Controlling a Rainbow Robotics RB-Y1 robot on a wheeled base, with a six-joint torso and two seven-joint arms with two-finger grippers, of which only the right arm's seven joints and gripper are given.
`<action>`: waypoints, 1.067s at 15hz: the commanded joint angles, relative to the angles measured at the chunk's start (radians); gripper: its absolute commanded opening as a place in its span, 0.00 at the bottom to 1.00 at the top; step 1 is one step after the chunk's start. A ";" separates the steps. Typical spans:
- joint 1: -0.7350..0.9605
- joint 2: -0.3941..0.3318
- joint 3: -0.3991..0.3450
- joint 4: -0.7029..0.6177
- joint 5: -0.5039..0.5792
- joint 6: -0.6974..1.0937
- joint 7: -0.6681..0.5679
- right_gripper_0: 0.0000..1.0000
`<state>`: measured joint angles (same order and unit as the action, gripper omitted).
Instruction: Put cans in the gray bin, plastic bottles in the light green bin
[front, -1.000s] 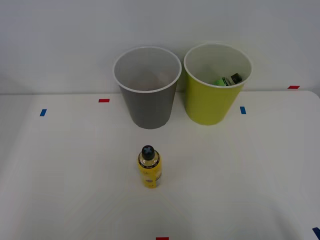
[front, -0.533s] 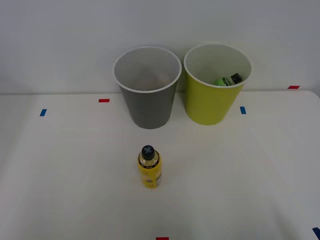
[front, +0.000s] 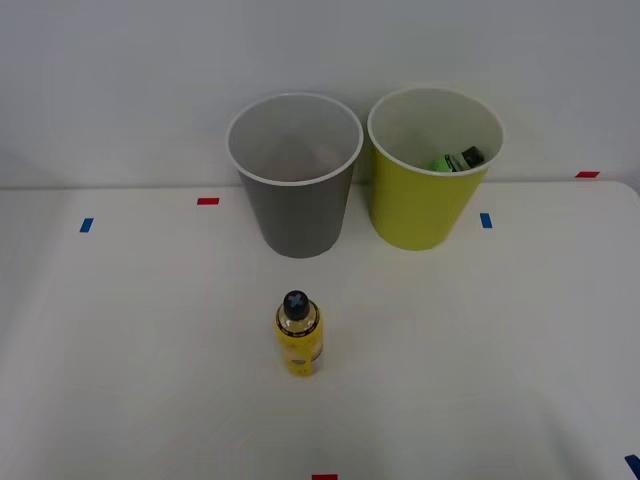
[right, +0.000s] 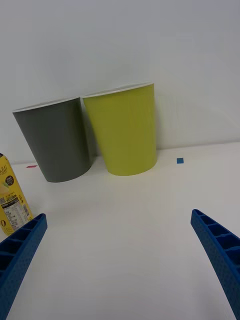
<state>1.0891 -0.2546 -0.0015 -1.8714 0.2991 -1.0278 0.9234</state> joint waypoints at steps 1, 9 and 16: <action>0.000 0.000 0.000 0.000 0.000 0.000 0.000 1.00; 0.000 0.000 0.000 0.000 0.000 0.000 0.000 1.00; 0.000 0.000 0.000 0.000 0.000 0.000 0.000 1.00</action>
<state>1.0891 -0.2546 -0.0015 -1.8714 0.2991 -1.0278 0.9234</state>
